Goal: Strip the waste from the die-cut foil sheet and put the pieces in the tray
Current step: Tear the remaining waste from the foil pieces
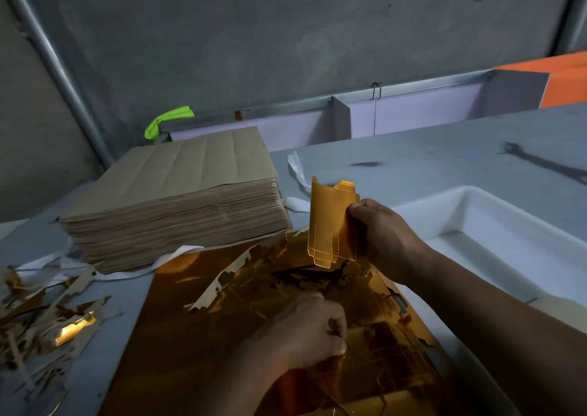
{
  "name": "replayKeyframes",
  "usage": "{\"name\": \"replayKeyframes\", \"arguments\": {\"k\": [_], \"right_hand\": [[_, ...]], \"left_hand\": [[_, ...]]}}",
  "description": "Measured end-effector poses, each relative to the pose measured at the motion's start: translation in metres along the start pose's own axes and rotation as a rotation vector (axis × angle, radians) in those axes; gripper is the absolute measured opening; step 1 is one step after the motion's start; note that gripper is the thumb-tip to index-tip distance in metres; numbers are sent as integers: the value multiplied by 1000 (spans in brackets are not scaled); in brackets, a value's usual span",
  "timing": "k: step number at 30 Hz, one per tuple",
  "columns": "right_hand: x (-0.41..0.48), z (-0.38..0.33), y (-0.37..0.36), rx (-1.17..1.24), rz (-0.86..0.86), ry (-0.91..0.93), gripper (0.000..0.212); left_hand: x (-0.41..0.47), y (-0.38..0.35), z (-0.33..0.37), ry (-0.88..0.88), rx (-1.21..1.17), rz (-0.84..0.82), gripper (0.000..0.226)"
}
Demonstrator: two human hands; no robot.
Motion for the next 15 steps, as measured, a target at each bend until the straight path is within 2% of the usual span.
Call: {"name": "replayKeyframes", "arguments": {"k": [7, 15], "right_hand": [[-4, -4, -1, 71, -9, -1, 21], [-2, -2, -1, 21, -11, 0, 21]], "left_hand": [[-7, 19, -18, 100, 72, 53, 12], [-35, 53, -73, 450, 92, 52, 5]]}}
Point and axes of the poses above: each hand's wrist, its own x-axis towards the middle knuckle, its own y-axis out of the back of the hand, z = x × y, the point moved 5 cm from there along x, towards the middle knuckle, and after that the axes turned 8 degrees about -z, right-handed, at the moved point
